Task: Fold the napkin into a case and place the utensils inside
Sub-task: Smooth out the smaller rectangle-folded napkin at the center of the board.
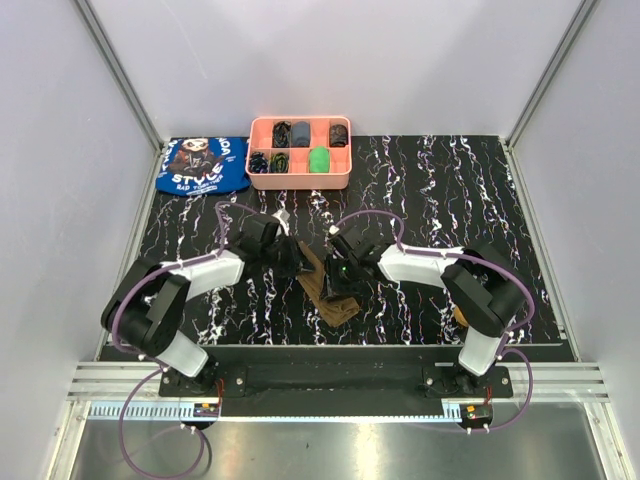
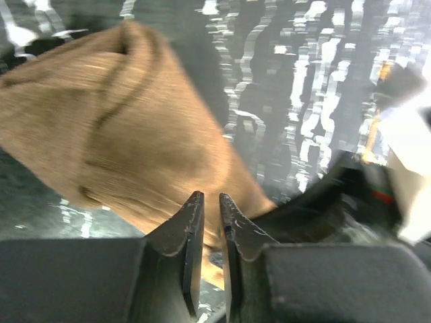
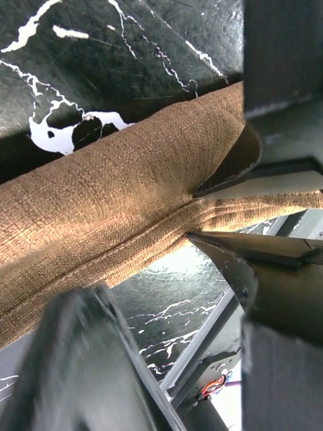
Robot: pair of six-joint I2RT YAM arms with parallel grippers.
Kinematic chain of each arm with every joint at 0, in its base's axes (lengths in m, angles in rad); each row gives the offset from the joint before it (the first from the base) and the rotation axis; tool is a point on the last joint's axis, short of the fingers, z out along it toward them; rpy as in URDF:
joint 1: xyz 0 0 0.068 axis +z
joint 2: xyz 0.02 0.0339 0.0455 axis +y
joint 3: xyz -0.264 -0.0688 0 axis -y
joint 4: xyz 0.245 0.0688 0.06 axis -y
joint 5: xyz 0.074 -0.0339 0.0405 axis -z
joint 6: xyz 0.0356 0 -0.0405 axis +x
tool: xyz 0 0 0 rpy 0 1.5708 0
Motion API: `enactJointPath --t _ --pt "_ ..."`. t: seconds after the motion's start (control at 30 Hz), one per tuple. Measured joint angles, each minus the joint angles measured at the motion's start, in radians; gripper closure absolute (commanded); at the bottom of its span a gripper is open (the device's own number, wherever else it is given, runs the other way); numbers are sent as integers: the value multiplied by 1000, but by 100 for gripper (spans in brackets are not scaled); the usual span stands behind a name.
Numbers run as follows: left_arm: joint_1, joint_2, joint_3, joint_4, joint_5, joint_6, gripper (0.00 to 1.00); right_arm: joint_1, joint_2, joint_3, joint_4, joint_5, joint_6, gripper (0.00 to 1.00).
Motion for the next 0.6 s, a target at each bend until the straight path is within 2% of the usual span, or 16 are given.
enactJointPath --t 0.2,0.27,0.4,0.6 --pt "-44 -9 -18 54 36 -43 95 0 0 -13 31 0 3 71" --pt "-63 18 -50 96 55 -56 96 0 0 -14 33 1 3 70" --pt "-68 78 -90 114 77 -66 97 0 -12 -14 19 5 2 59" --pt "-61 78 -90 121 76 -38 97 0 -124 -37 -23 7 2 58"
